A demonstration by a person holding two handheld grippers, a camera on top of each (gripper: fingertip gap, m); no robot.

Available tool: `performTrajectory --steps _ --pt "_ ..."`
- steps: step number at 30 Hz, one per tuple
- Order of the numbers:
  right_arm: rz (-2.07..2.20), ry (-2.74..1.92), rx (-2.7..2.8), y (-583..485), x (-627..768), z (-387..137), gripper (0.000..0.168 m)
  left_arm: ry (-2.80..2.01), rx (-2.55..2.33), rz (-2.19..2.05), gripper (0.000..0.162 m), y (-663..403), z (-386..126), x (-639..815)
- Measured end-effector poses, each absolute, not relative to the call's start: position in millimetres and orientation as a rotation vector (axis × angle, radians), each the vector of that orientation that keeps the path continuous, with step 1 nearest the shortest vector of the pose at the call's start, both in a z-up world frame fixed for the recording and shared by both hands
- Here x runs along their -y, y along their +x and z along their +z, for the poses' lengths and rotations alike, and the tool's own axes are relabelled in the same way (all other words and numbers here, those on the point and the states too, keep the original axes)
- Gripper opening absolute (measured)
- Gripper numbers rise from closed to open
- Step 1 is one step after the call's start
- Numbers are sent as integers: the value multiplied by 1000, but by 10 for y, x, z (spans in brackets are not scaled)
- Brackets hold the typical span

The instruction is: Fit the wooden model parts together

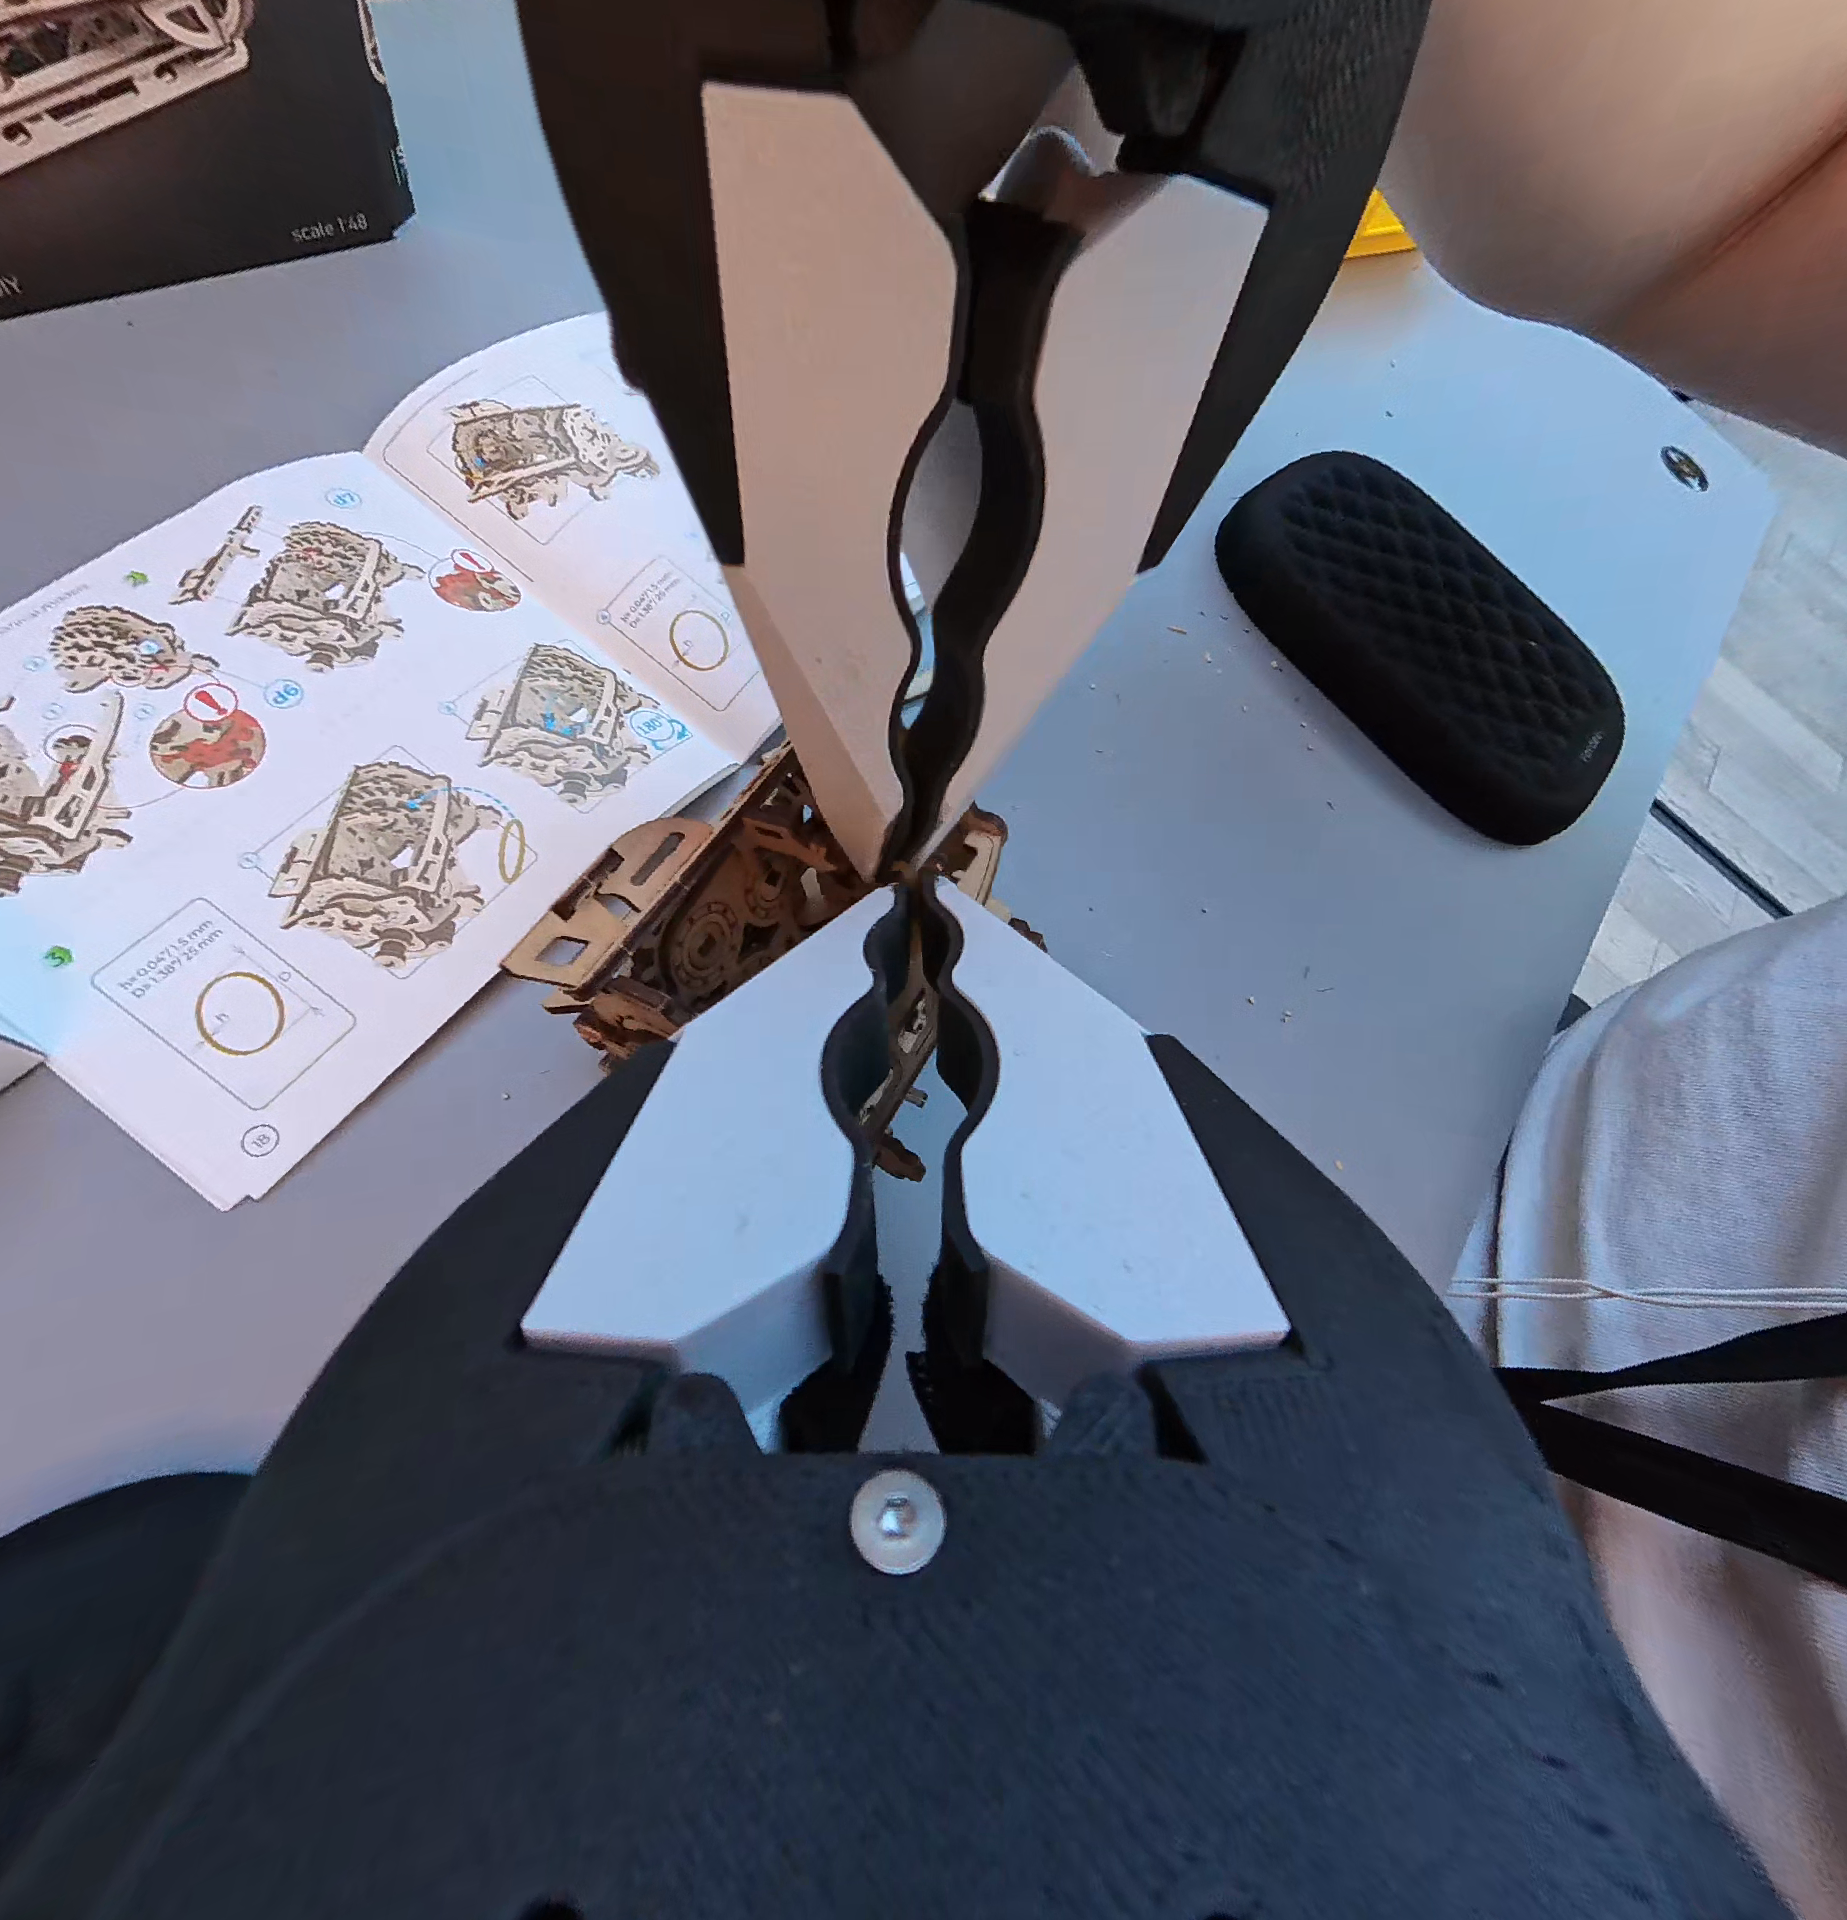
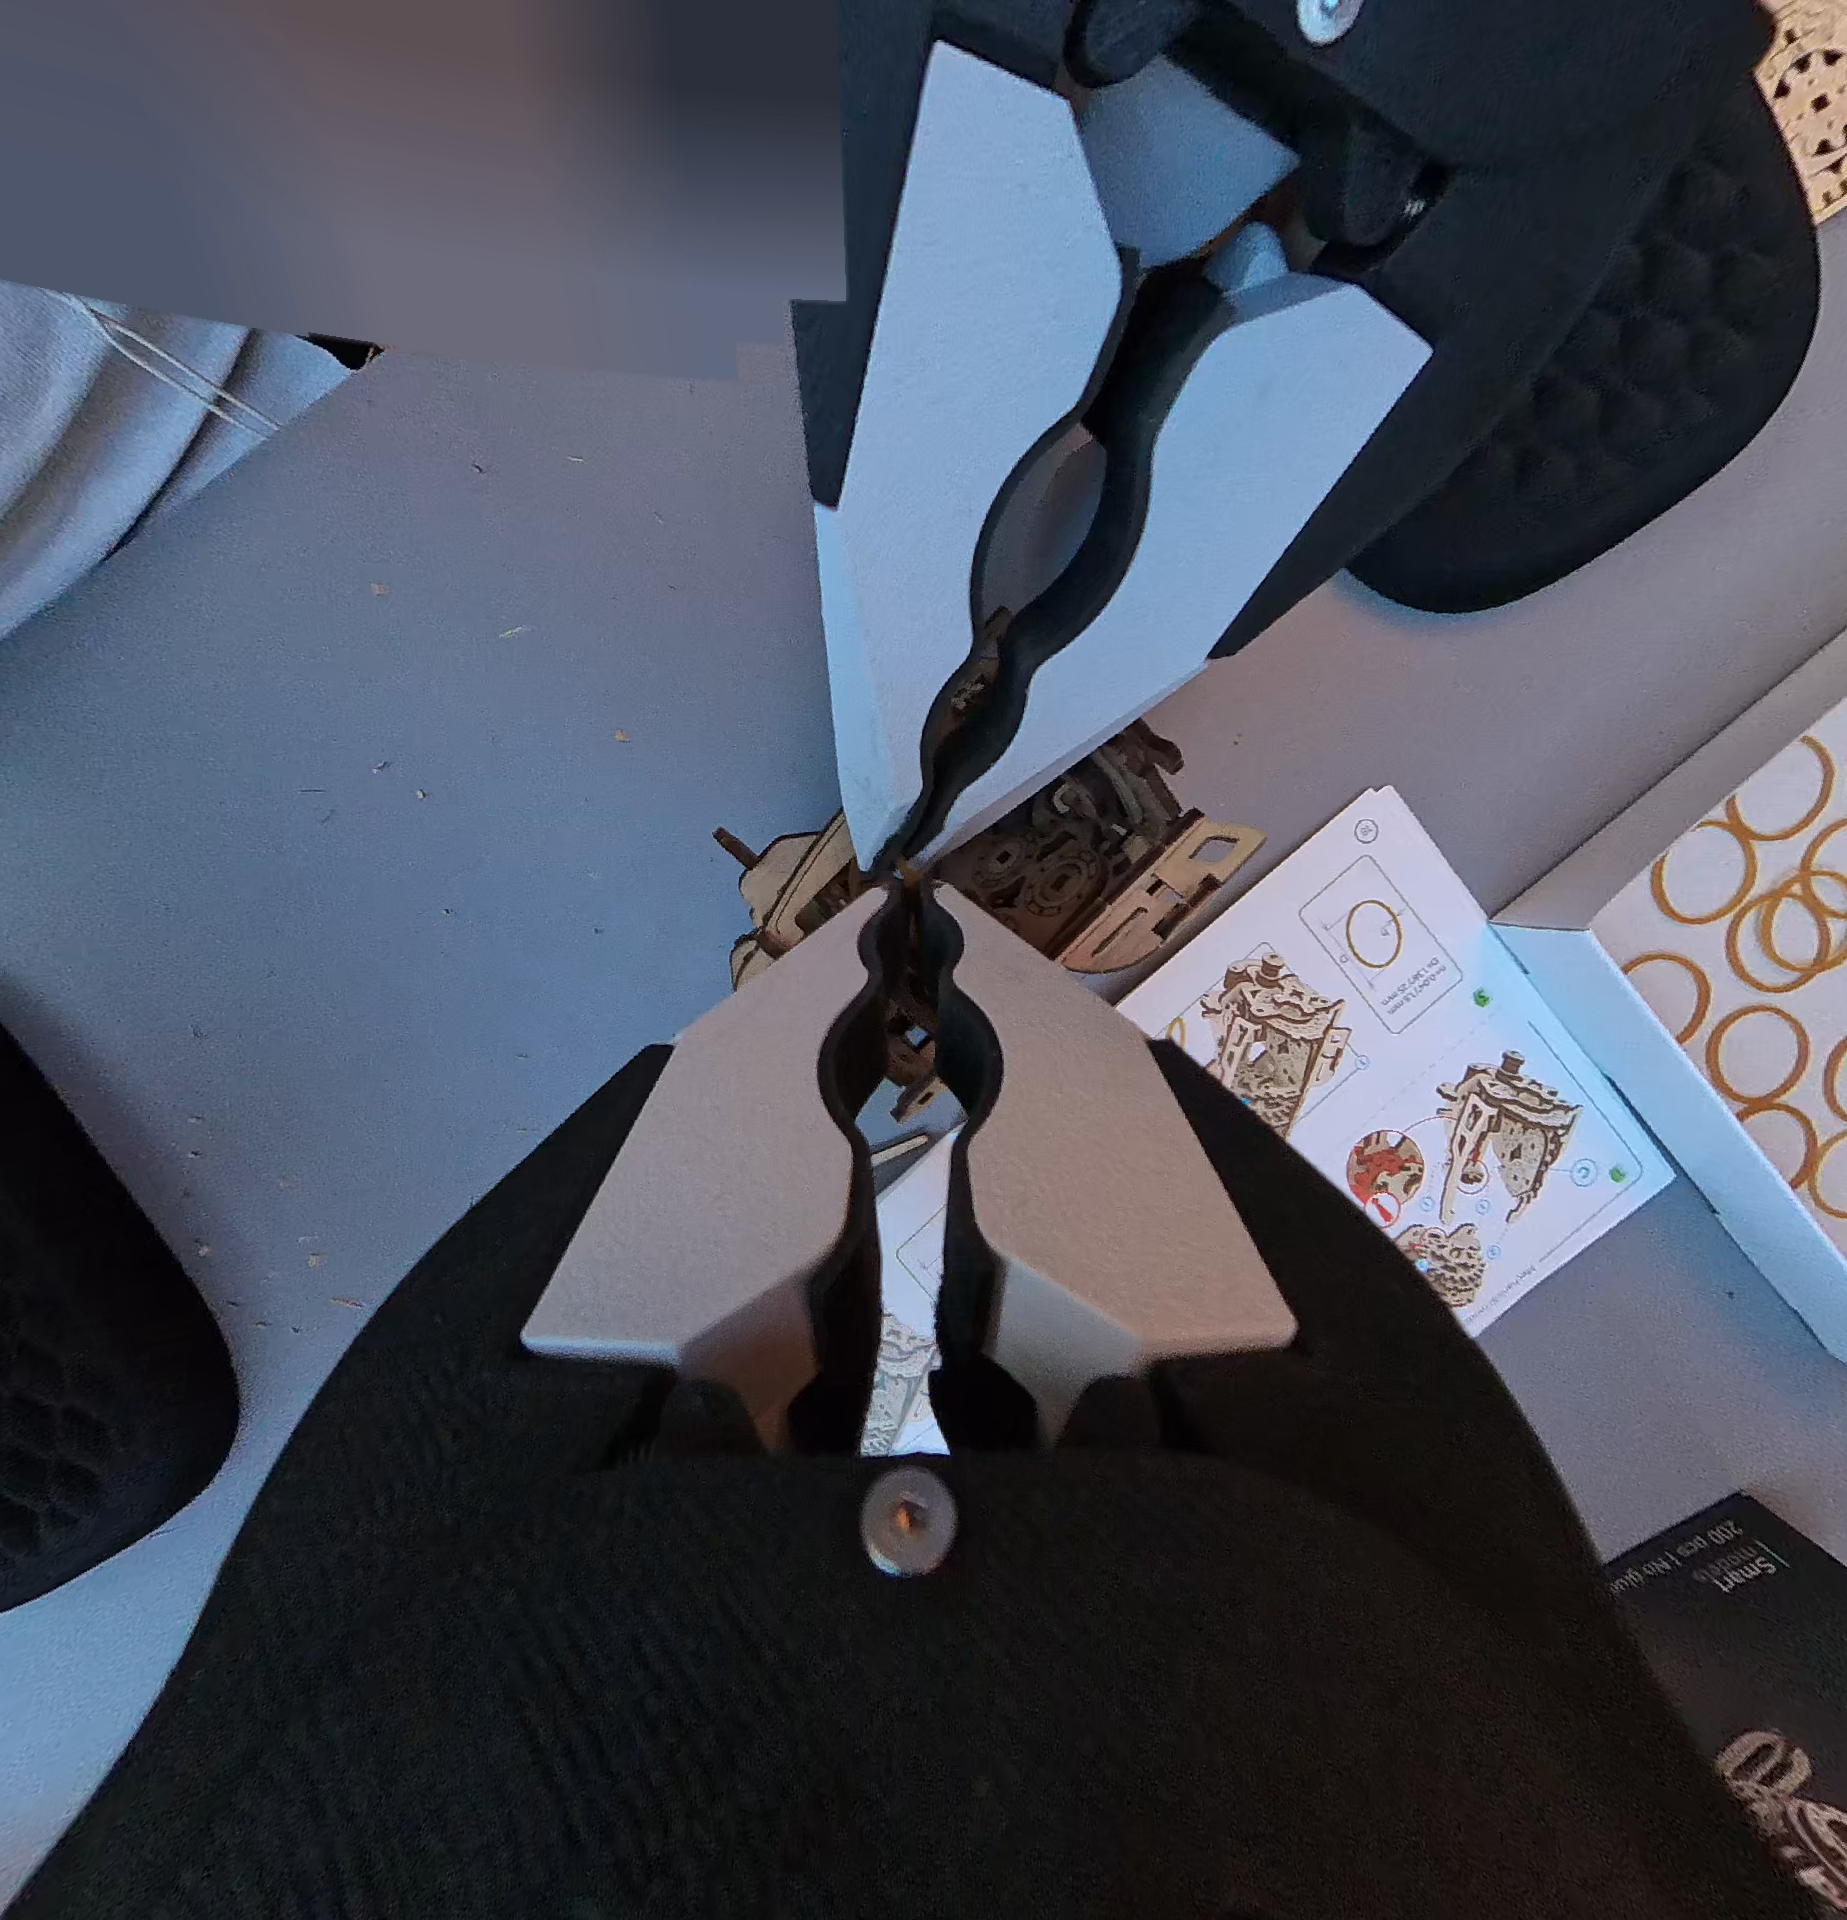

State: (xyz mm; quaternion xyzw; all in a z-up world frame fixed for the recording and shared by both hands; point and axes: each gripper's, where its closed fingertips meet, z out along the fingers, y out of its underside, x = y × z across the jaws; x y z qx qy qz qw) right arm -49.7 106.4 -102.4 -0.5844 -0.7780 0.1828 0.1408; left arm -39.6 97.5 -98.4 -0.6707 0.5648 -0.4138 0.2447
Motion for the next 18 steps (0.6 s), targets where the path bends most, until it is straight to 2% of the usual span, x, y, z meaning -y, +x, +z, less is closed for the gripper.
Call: performTrajectory --steps 18 --pt "490 -1695 2377 -432 -1071 -1099 0 -1905 -1574 -1161 0 -368 -1059 -979"
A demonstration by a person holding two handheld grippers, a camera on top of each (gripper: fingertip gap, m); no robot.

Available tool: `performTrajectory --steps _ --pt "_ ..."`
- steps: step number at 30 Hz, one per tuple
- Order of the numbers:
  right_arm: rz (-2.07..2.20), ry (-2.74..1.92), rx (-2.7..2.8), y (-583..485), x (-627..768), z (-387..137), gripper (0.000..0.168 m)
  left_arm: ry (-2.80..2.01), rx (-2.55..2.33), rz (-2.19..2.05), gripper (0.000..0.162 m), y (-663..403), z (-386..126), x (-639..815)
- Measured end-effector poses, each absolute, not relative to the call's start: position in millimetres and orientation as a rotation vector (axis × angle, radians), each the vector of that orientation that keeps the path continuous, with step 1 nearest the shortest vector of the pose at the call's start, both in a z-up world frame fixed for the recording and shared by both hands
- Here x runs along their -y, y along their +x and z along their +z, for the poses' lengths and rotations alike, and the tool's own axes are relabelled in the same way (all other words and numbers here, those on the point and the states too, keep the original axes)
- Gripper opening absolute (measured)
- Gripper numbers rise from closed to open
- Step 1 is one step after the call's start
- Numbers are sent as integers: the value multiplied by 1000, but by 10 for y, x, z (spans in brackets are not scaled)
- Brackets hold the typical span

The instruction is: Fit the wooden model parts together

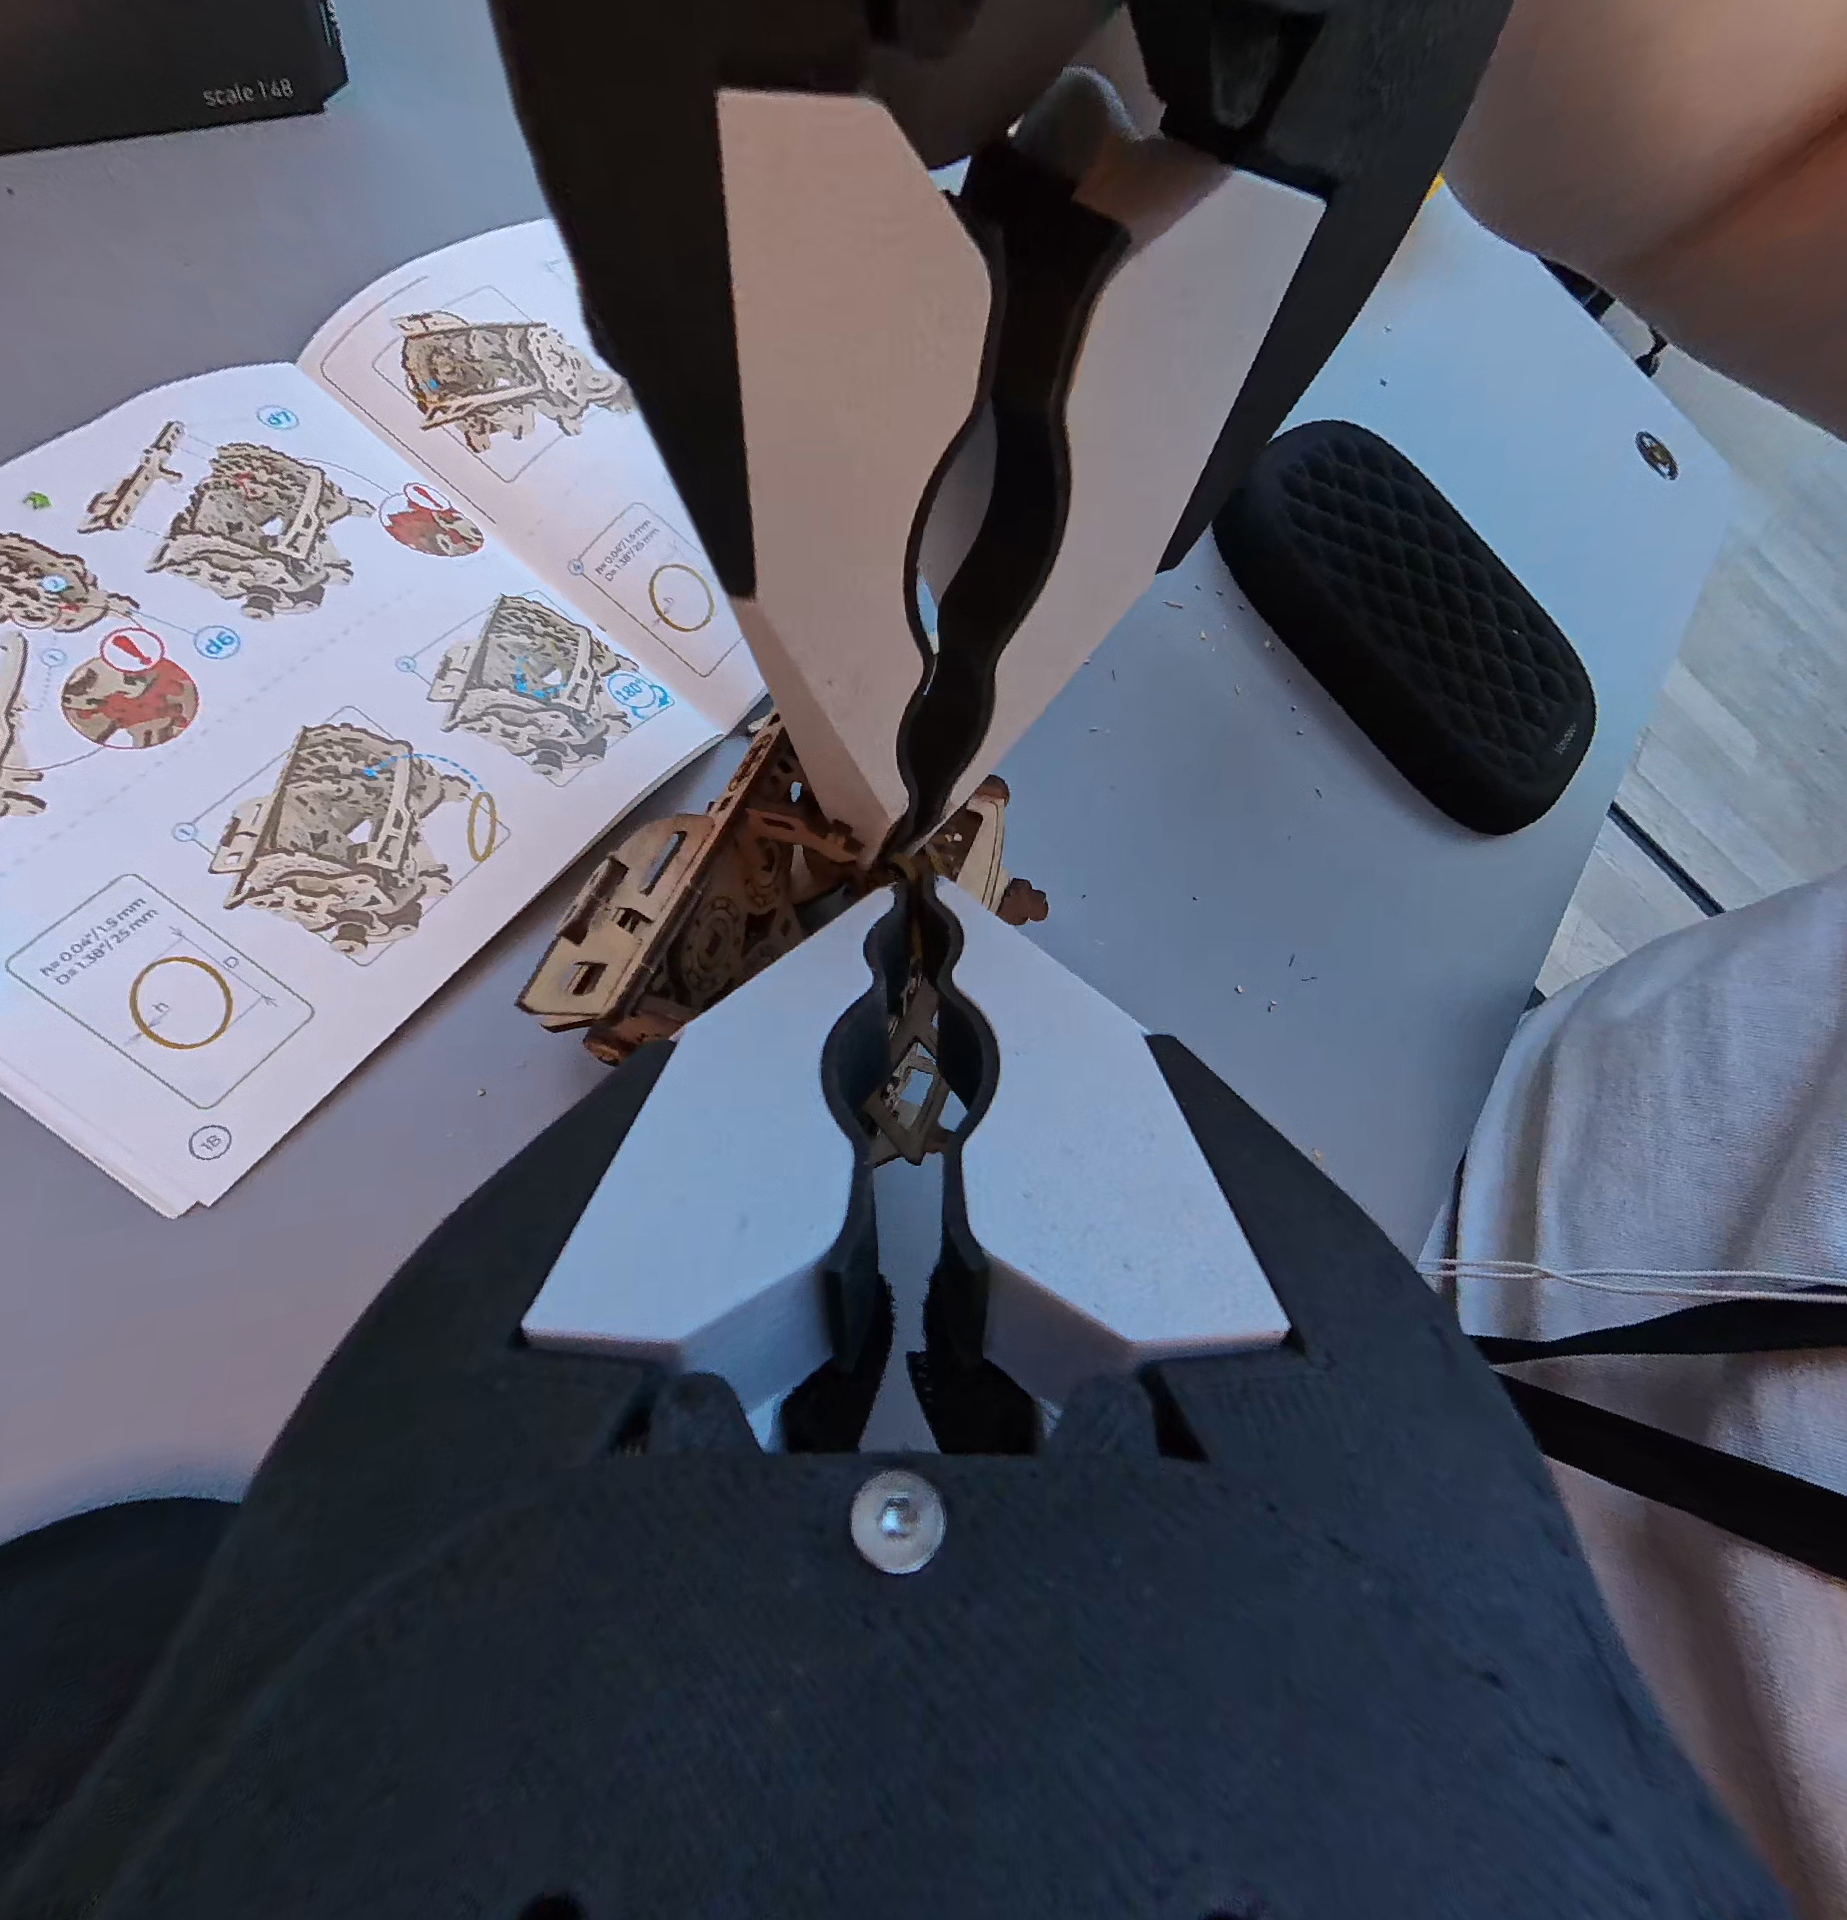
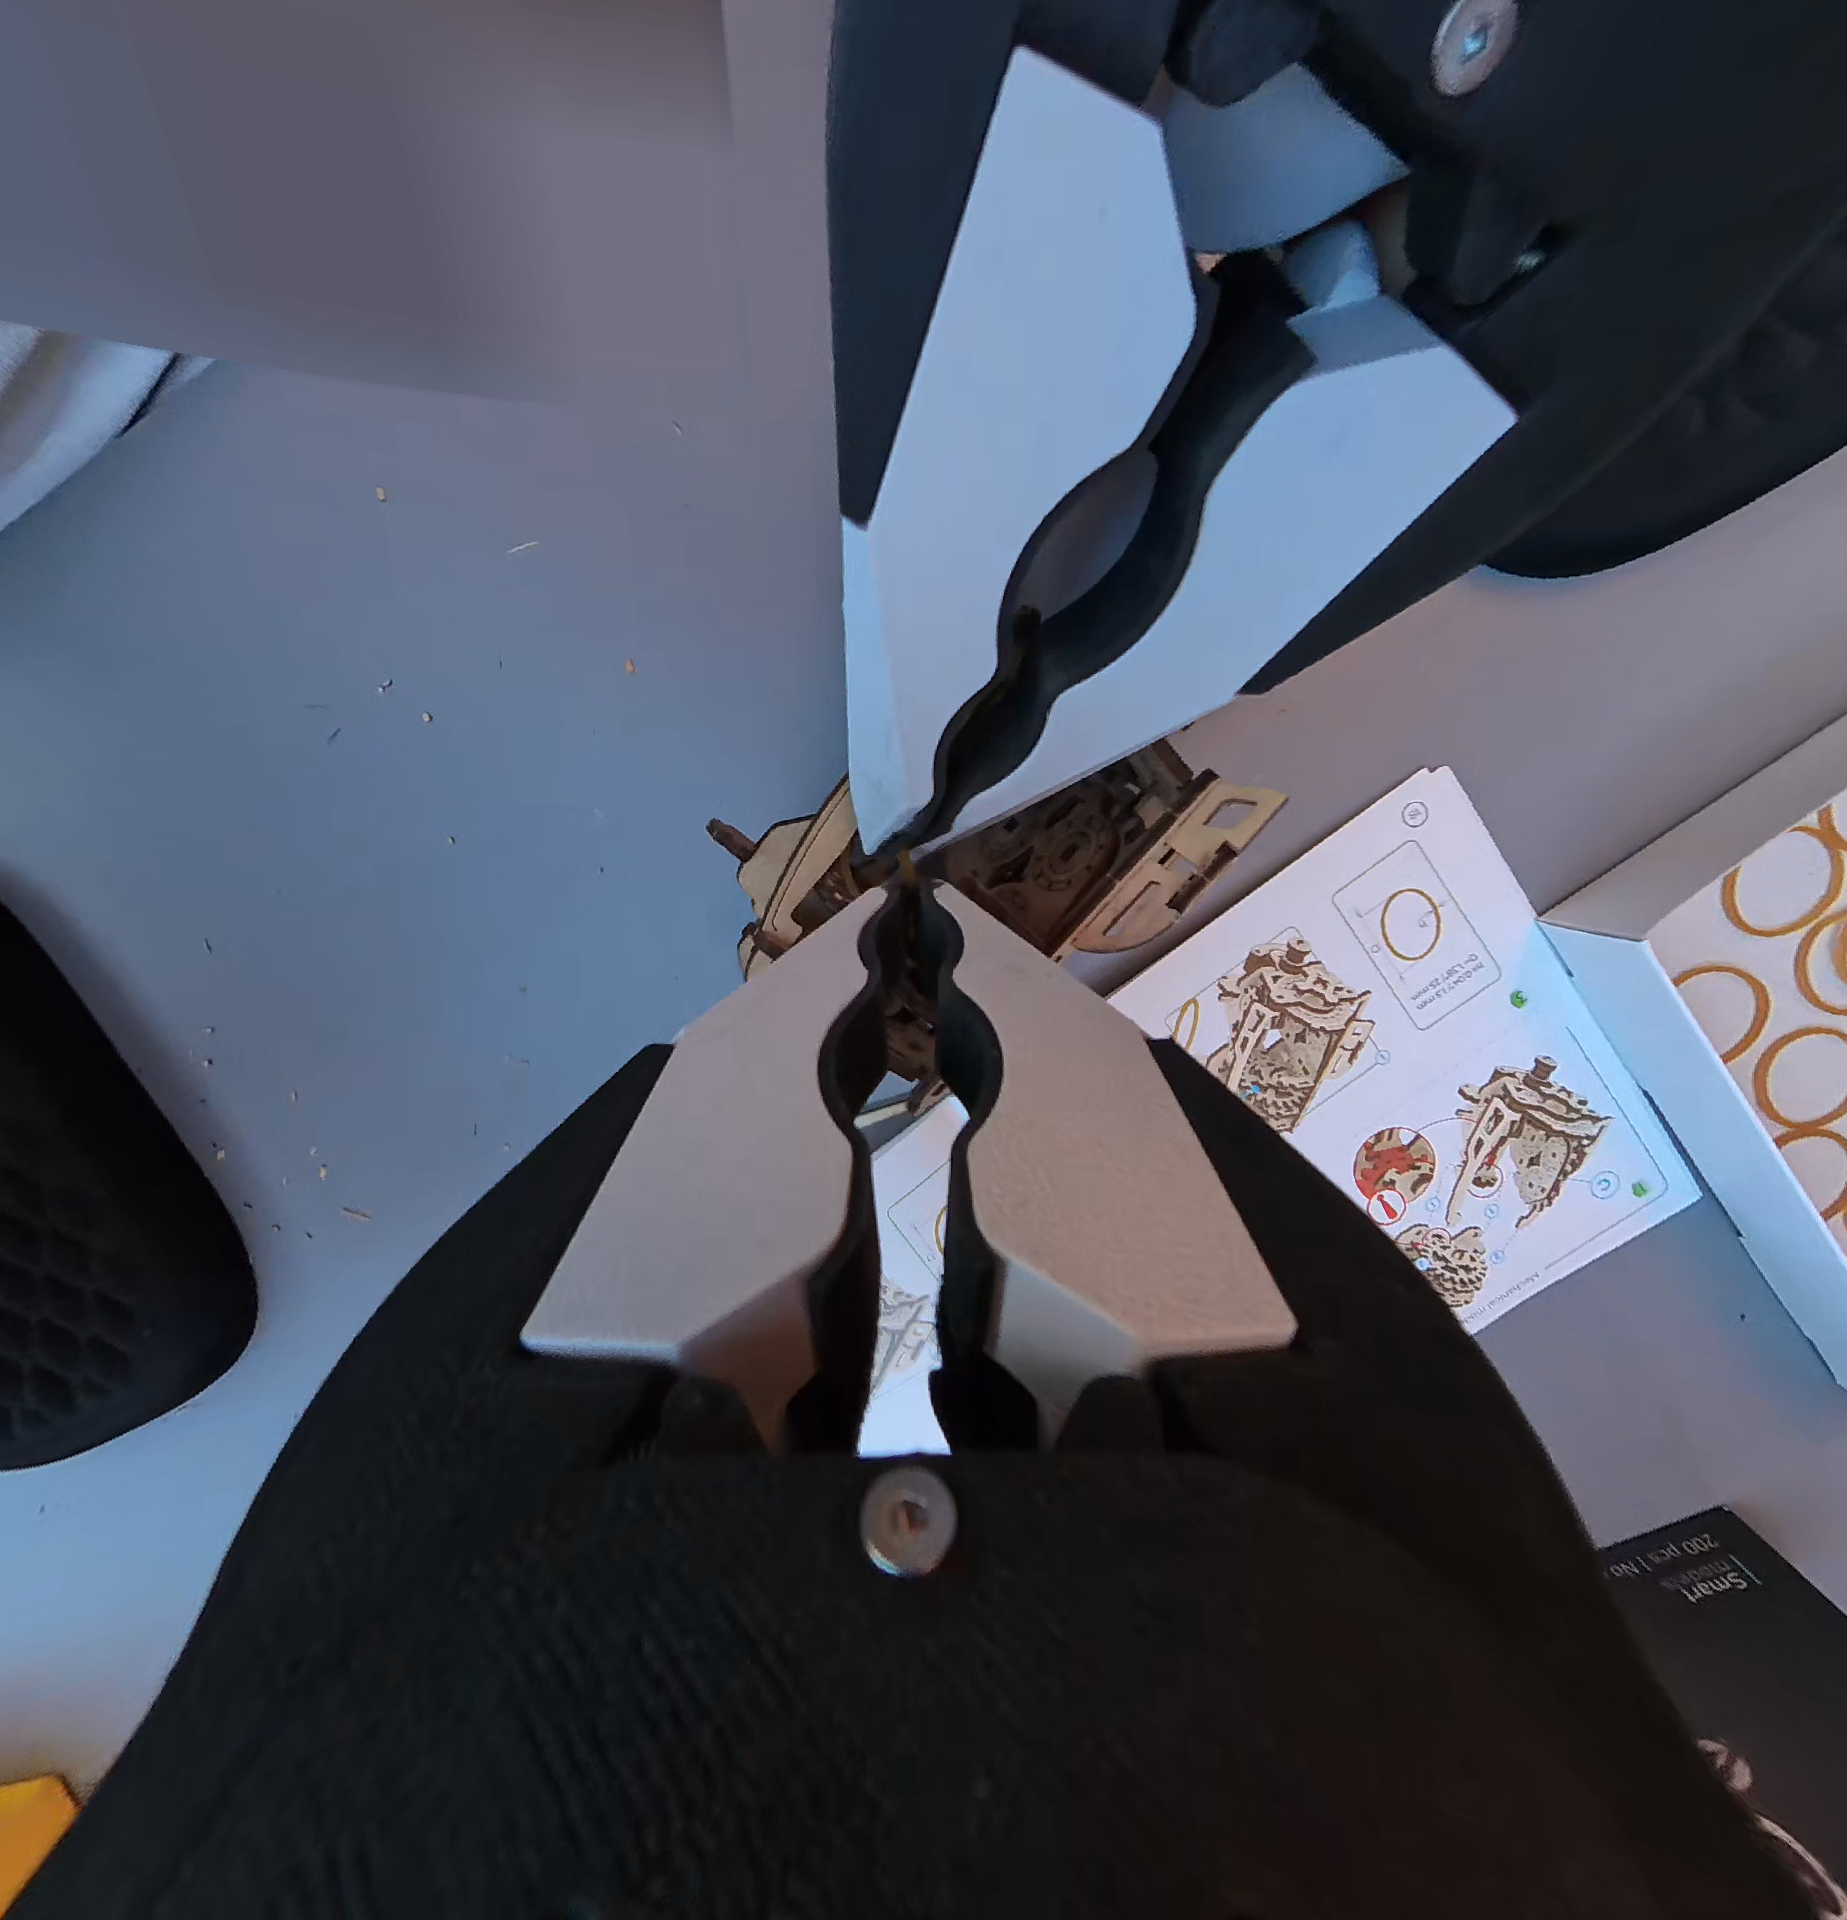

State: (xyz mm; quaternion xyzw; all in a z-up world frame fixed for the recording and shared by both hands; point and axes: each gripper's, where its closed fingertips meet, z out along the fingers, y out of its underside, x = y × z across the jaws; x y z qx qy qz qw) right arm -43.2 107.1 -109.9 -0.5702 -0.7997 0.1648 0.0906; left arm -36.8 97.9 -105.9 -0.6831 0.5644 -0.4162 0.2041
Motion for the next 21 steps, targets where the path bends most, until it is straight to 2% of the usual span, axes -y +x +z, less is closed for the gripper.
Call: performTrajectory --steps 7,10,21 --pt "446 -1740 2378 -412 -1092 -1041 0 -1922 -1570 -1150 0 -345 -1067 -991" --pt "434 -1753 2332 -385 -1124 -969 6 -1933 -1566 -1139 0 -337 -1073 -1011" --pt "358 -1788 2012 -359 -1193 -854 6 -1947 -1595 -1042 0 -324 -1094 -1055"
